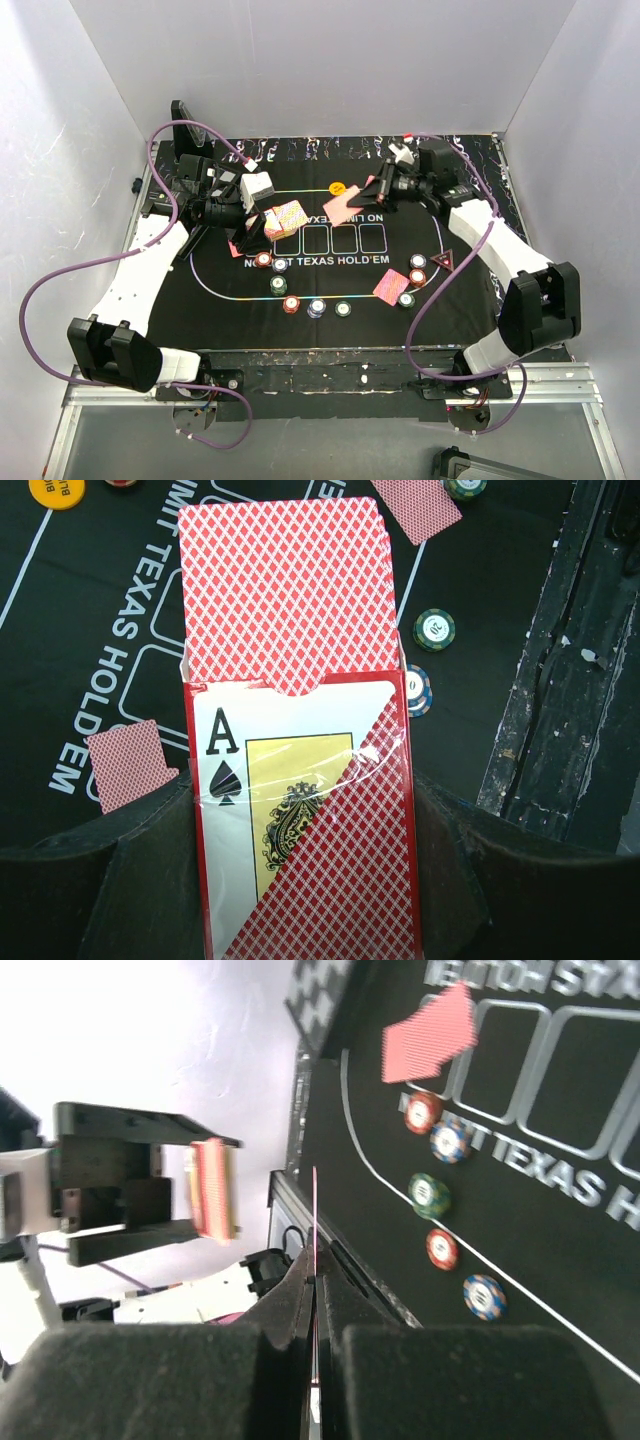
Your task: Distribute texas hold em gaming equipment
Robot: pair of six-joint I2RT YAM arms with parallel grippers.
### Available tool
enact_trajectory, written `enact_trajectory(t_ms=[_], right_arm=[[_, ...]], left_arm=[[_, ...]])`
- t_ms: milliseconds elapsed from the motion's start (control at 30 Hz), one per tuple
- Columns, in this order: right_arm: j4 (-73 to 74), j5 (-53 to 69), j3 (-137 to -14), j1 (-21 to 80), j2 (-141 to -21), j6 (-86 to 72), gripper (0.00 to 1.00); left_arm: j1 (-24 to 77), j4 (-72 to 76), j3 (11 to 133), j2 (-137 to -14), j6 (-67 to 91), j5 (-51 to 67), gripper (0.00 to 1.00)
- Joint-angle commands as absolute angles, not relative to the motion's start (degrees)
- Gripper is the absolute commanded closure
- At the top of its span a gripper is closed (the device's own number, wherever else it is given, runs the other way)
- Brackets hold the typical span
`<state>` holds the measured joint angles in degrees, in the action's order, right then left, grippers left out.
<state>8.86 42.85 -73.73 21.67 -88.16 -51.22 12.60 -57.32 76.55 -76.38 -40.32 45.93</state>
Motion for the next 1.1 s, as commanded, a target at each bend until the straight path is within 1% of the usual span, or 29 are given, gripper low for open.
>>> enact_trajectory(t_ms=[0,133,233,633,867,900,933,967,1000,1067], right_arm=[[10.0,41.6,-64.7,18.2,-84.4,-47.4,0.99],[20.5,32.1,-60.7,18.0,-83.7,-37.9,0.99],[22.3,26.8,-56.9,18.0,-83.4,-36.4,0.99],[21.8,21.0,-49.0,18.0,-85.3,-36.0,0.99],[25.7,15.4,-49.0,18.0,-84.5,-35.2,0.98],[26.4,15.1,-49.2,18.1,-84.5,-35.2,0.91],[27.2,14.6,-49.6,18.0,-84.6,-35.2,0.82],[28.4,14.0,-50.0,18.1,-84.6,-35.2,0.70],[29.2,13.5,-50.4,18.1,-84.6,-35.4,0.63],[30.1,13.2,-50.9,18.0,-83.9,-35.4,0.58]], left_arm=[[12.8,-55.7,77.0,-73.6,-40.8,48.7,1.00],[12.8,-56.3,77.4,-73.2,-41.3,49.0,1.00],[12.8,-56.7,77.1,-73.0,-41.8,49.1,1.00],[12.7,-56.8,77.1,-73.4,-42.1,49.0,1.00],[12.8,-56.8,77.6,-74.1,-41.7,49.4,1.00],[12.8,-56.9,77.8,-74.0,-41.8,49.4,1.00],[12.8,-56.8,77.8,-74.1,-41.7,49.4,1.00],[12.8,-56.9,77.8,-74.0,-41.8,49.4,1.00],[12.8,-56.8,77.7,-74.0,-41.7,49.4,1.00],[12.7,-56.9,77.5,-73.9,-41.9,49.4,1.00]])
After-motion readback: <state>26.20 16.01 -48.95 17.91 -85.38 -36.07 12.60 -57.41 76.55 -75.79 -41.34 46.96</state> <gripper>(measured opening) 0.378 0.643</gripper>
